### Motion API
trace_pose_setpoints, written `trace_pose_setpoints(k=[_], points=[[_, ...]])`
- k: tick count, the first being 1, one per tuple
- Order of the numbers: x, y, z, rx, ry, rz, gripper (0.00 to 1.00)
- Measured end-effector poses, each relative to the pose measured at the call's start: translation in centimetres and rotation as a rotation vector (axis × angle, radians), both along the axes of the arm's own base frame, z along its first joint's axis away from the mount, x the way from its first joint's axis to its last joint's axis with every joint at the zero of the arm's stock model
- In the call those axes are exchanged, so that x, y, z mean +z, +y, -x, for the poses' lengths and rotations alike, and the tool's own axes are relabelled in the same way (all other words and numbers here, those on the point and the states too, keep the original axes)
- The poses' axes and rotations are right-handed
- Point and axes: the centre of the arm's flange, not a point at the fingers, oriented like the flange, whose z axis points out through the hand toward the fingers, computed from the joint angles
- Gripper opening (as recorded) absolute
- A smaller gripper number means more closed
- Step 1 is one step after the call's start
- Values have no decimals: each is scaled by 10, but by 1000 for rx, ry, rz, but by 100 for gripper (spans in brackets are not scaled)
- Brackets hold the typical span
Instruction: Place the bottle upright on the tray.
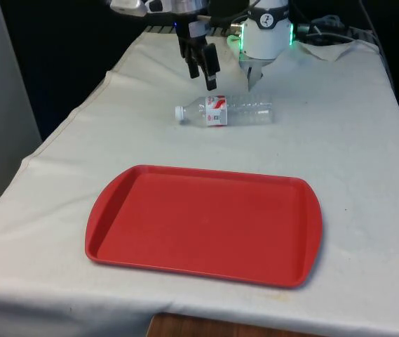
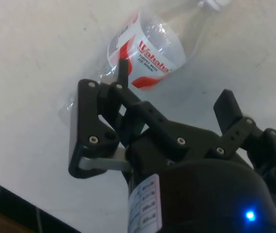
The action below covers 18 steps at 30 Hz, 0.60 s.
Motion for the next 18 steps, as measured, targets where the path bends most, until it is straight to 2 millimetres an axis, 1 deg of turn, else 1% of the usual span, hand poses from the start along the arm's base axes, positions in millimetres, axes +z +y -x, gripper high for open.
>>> trace_pose_setpoints(k=[7, 18], points=[[-3, -8, -3, -19, 12, -29, 100], [-9, -10, -6, -57, 32, -57, 100]])
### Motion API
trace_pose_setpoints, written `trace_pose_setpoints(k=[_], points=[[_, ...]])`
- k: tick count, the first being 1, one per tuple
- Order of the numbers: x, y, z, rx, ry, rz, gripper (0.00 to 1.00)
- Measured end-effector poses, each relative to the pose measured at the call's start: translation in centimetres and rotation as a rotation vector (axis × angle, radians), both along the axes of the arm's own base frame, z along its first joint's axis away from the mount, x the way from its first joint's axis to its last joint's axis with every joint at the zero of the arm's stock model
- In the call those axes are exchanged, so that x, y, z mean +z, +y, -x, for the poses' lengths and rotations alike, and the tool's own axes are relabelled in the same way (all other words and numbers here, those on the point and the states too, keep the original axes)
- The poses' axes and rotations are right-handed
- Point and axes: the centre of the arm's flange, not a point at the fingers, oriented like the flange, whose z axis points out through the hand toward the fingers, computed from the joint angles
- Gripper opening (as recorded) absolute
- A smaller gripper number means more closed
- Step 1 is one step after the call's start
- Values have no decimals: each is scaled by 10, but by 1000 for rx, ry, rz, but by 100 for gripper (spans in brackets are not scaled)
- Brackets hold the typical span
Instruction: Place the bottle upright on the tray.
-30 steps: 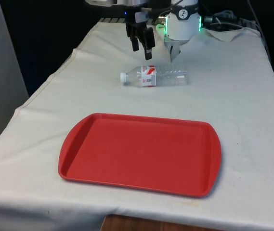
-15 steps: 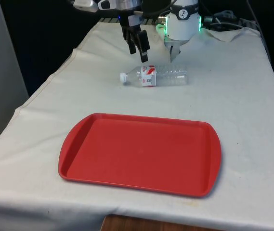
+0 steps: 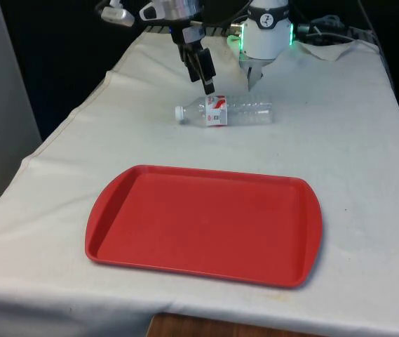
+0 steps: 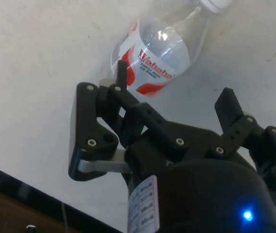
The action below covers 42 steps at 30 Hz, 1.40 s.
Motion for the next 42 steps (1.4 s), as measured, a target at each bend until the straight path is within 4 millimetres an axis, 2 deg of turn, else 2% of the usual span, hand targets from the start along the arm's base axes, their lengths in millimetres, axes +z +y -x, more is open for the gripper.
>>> trace_pose_setpoints(k=[25, 42], points=[[-13, -1, 4, -120, 28, -106, 100], [-25, -5, -8, -174, 73, -168, 100]])
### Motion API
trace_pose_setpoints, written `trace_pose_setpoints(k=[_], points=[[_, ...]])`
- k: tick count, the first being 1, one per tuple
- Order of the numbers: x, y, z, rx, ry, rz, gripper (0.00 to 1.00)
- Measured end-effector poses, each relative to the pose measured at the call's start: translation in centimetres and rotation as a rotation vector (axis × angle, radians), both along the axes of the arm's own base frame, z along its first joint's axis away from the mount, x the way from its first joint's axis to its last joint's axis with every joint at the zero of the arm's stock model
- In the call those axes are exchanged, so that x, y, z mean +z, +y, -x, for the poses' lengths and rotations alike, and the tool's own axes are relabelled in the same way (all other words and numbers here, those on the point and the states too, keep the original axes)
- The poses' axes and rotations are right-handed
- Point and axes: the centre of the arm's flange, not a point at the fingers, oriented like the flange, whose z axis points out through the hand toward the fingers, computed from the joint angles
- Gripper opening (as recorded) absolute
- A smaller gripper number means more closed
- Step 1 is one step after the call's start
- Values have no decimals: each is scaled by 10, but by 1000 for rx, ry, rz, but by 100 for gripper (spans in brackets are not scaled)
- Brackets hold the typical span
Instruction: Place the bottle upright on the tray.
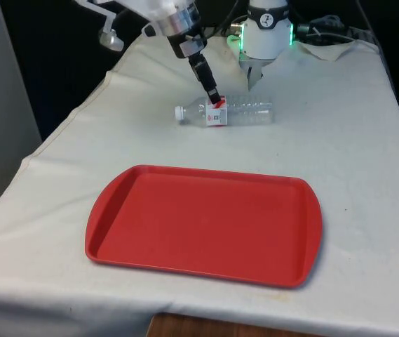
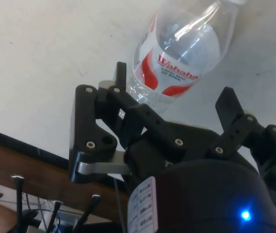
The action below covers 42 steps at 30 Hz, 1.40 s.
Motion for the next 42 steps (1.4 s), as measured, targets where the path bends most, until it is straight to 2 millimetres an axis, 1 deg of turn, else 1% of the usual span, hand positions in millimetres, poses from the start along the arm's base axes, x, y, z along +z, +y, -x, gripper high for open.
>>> trace_pose_setpoints(k=[31, 42], points=[[-26, -29, -10, -72, 100, -132, 100], [-38, -33, -10, -92, 122, -184, 100]])
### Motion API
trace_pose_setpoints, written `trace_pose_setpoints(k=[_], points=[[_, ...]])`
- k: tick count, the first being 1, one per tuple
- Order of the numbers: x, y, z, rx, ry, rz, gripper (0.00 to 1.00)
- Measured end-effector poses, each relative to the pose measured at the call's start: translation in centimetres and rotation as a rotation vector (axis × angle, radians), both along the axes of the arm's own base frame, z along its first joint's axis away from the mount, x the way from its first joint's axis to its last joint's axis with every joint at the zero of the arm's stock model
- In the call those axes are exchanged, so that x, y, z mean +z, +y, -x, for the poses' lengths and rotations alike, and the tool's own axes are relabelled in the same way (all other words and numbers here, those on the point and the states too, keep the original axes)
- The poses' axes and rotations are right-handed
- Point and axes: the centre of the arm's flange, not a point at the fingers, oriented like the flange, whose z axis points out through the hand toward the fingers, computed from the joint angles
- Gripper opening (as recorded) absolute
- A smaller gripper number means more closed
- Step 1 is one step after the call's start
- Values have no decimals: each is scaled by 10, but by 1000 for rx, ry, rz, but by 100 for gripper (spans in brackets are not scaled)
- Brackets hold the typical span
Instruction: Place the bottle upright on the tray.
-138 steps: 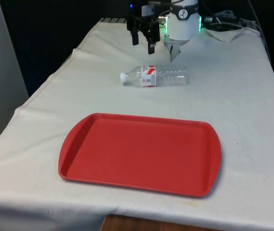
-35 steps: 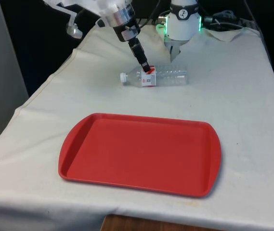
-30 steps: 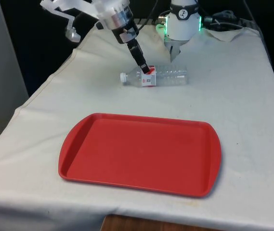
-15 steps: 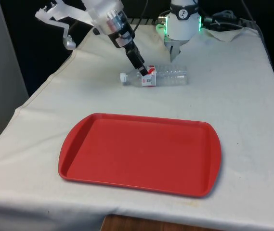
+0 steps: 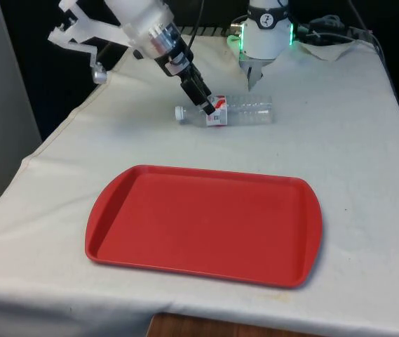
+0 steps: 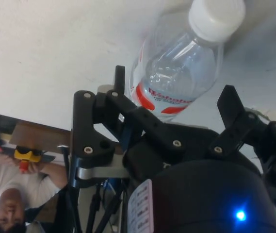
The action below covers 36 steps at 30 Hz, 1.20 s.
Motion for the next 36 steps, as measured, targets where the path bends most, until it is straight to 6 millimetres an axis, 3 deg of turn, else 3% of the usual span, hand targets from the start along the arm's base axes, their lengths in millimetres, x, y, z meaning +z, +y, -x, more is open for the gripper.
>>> trace_pose_setpoints(k=[36], points=[[-31, 0, 2, -29, 34, -114, 100]])
